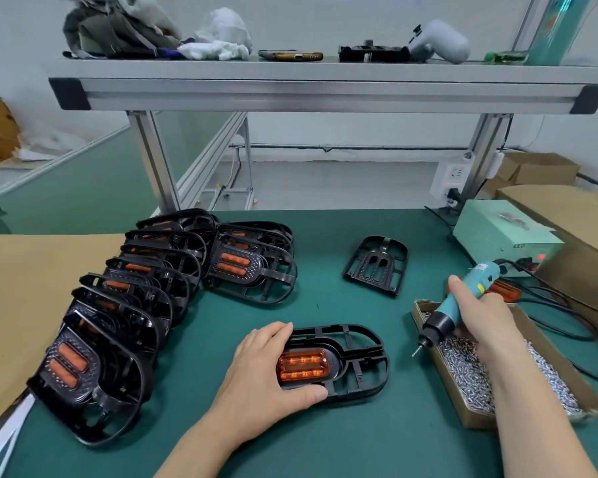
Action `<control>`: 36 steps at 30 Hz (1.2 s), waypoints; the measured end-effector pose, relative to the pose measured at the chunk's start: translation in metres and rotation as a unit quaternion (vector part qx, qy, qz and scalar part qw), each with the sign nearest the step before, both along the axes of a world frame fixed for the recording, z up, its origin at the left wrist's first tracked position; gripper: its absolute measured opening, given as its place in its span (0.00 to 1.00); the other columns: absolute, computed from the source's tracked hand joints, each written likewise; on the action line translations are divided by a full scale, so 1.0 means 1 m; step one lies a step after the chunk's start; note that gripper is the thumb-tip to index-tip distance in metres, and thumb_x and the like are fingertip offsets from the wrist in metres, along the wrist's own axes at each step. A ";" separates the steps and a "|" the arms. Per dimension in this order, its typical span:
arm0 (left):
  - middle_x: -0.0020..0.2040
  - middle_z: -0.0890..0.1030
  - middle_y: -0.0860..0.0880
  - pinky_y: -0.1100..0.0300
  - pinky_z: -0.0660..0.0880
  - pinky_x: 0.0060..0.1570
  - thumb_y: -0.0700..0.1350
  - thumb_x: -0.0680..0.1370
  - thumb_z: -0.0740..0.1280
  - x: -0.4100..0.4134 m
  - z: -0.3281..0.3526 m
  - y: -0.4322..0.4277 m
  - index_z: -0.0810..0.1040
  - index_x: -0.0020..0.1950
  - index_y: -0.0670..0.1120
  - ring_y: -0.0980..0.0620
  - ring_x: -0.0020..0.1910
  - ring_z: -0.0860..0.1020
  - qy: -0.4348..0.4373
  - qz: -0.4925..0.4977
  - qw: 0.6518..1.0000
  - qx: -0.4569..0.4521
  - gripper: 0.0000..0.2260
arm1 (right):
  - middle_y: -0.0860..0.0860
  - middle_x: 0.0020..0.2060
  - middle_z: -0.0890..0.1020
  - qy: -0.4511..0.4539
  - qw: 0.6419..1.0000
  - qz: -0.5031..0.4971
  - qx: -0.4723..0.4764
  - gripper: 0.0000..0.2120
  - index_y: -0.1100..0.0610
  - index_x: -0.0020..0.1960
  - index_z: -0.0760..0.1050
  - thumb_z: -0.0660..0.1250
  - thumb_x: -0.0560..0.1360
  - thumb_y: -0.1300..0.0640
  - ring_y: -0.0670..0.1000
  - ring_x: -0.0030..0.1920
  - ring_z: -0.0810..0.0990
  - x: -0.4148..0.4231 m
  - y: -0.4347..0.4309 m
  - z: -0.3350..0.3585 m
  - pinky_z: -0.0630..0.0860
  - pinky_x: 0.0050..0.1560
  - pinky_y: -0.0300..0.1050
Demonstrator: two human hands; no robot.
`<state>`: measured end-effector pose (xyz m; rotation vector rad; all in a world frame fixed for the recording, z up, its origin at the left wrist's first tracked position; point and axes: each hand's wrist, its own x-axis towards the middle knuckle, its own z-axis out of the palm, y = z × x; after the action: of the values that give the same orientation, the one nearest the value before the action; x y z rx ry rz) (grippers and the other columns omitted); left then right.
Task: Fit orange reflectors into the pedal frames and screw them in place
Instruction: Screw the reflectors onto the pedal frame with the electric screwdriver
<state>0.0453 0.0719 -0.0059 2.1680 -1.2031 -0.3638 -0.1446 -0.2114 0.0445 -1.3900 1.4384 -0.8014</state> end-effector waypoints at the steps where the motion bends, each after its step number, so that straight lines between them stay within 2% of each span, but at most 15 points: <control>1: 0.68 0.54 0.73 0.56 0.57 0.76 0.83 0.56 0.61 0.000 0.000 0.000 0.57 0.79 0.60 0.59 0.77 0.53 0.001 0.000 1.000 0.001 0.55 | 0.60 0.43 0.81 0.046 0.999 -0.003 -0.028 0.29 0.69 0.55 0.73 0.68 0.77 0.41 0.59 0.37 0.78 0.000 0.001 0.001 0.78 0.41 0.57; 4: 0.68 0.54 0.73 0.56 0.57 0.76 0.83 0.56 0.61 0.000 0.001 0.000 0.57 0.79 0.60 0.59 0.77 0.53 0.004 0.000 1.000 -0.001 0.55 | 0.67 0.56 0.77 0.141 0.986 -0.023 -0.080 0.35 0.70 0.62 0.64 0.66 0.77 0.39 0.62 0.49 0.75 -0.004 0.005 0.002 0.67 0.47 0.50; 7: 0.69 0.54 0.72 0.56 0.56 0.76 0.84 0.55 0.59 -0.001 0.001 0.000 0.57 0.79 0.60 0.59 0.77 0.53 0.002 0.000 1.000 0.000 0.56 | 0.71 0.57 0.76 0.199 0.972 -0.014 -0.121 0.33 0.69 0.60 0.63 0.63 0.79 0.38 0.68 0.57 0.76 -0.012 0.007 0.001 0.67 0.49 0.54; 10: 0.69 0.54 0.72 0.55 0.56 0.77 0.84 0.56 0.59 -0.001 0.002 0.000 0.57 0.79 0.60 0.58 0.77 0.52 0.003 -0.001 1.000 0.002 0.56 | 0.71 0.55 0.78 0.239 0.961 0.006 -0.138 0.29 0.68 0.59 0.67 0.58 0.81 0.39 0.69 0.57 0.77 -0.020 0.010 0.000 0.71 0.54 0.58; 14: 0.70 0.55 0.71 0.55 0.56 0.76 0.82 0.59 0.62 -0.002 0.004 0.000 0.56 0.80 0.59 0.57 0.78 0.52 0.004 -0.001 1.000 0.007 0.54 | 0.66 0.52 0.81 0.302 0.938 0.046 -0.163 0.16 0.62 0.58 0.75 0.57 0.83 0.51 0.67 0.55 0.77 -0.033 0.012 0.007 0.72 0.54 0.56; 16: 0.73 0.56 0.68 0.55 0.56 0.77 0.81 0.60 0.62 -0.002 0.005 0.000 0.55 0.80 0.59 0.56 0.78 0.52 0.004 0.000 1.000 0.011 0.53 | 0.60 0.50 0.82 0.347 0.919 0.088 -0.163 0.09 0.56 0.55 0.78 0.60 0.81 0.54 0.63 0.52 0.77 -0.042 0.013 0.012 0.73 0.51 0.53; 19: 0.75 0.56 0.66 0.54 0.56 0.77 0.80 0.61 0.63 -0.004 0.006 0.001 0.55 0.80 0.58 0.56 0.78 0.52 0.003 0.003 1.000 0.013 0.52 | 0.49 0.42 0.83 0.394 0.888 0.202 -0.127 0.04 0.52 0.46 0.81 0.69 0.76 0.53 0.54 0.44 0.78 -0.047 0.018 0.021 0.73 0.42 0.46; 21: 0.76 0.56 0.66 0.54 0.57 0.77 0.79 0.62 0.63 -0.005 0.007 0.001 0.55 0.80 0.58 0.56 0.78 0.52 0.000 0.004 1.000 0.014 0.51 | 0.47 0.41 0.83 0.400 0.874 0.252 -0.111 0.03 0.50 0.44 0.80 0.73 0.73 0.52 0.51 0.45 0.80 -0.046 0.023 0.023 0.73 0.42 0.45; 23: 0.76 0.56 0.65 0.54 0.56 0.77 0.78 0.63 0.62 -0.005 0.008 0.001 0.55 0.80 0.58 0.57 0.78 0.51 -0.003 0.005 1.000 0.017 0.50 | 0.47 0.39 0.83 0.412 0.865 0.262 -0.114 0.05 0.51 0.41 0.79 0.75 0.72 0.54 0.52 0.44 0.80 -0.044 0.025 0.023 0.73 0.42 0.45; 28: 0.75 0.55 0.67 0.55 0.52 0.78 0.77 0.66 0.60 -0.006 0.009 0.002 0.56 0.80 0.58 0.63 0.78 0.48 -0.001 -0.001 1.000 -0.010 0.47 | 0.48 0.31 0.80 0.416 0.868 0.237 -0.132 0.13 0.53 0.32 0.74 0.74 0.72 0.56 0.50 0.36 0.77 -0.046 0.019 0.018 0.68 0.33 0.44; 32: 0.75 0.61 0.63 0.54 0.57 0.77 0.74 0.68 0.62 -0.006 0.009 0.004 0.65 0.77 0.56 0.61 0.77 0.53 0.015 0.012 0.998 -0.064 0.41 | 0.47 0.29 0.80 0.361 0.901 0.183 -0.158 0.14 0.51 0.28 0.79 0.76 0.70 0.57 0.50 0.34 0.76 -0.050 0.020 0.020 0.67 0.32 0.44; 34: 0.71 0.66 0.63 0.60 0.58 0.75 0.70 0.69 0.64 -0.008 0.012 0.004 0.71 0.73 0.55 0.62 0.76 0.58 0.014 0.029 0.994 -0.108 0.35 | 0.45 0.31 0.82 0.331 0.915 0.145 -0.181 0.12 0.49 0.31 0.80 0.76 0.71 0.58 0.49 0.36 0.77 -0.053 0.021 0.026 0.69 0.35 0.44; 36: 0.66 0.70 0.65 0.71 0.59 0.69 0.64 0.71 0.68 -0.012 0.019 0.002 0.76 0.68 0.54 0.62 0.71 0.64 0.010 0.055 0.985 -0.161 0.28 | 0.45 0.32 0.83 0.287 0.929 0.113 -0.204 0.10 0.49 0.34 0.80 0.74 0.73 0.58 0.50 0.38 0.79 -0.053 0.023 0.033 0.74 0.40 0.47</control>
<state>0.0331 0.0736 0.0126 1.9342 -1.0458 -0.1313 -0.1976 -0.1881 0.0774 -2.2030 1.5479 -0.5826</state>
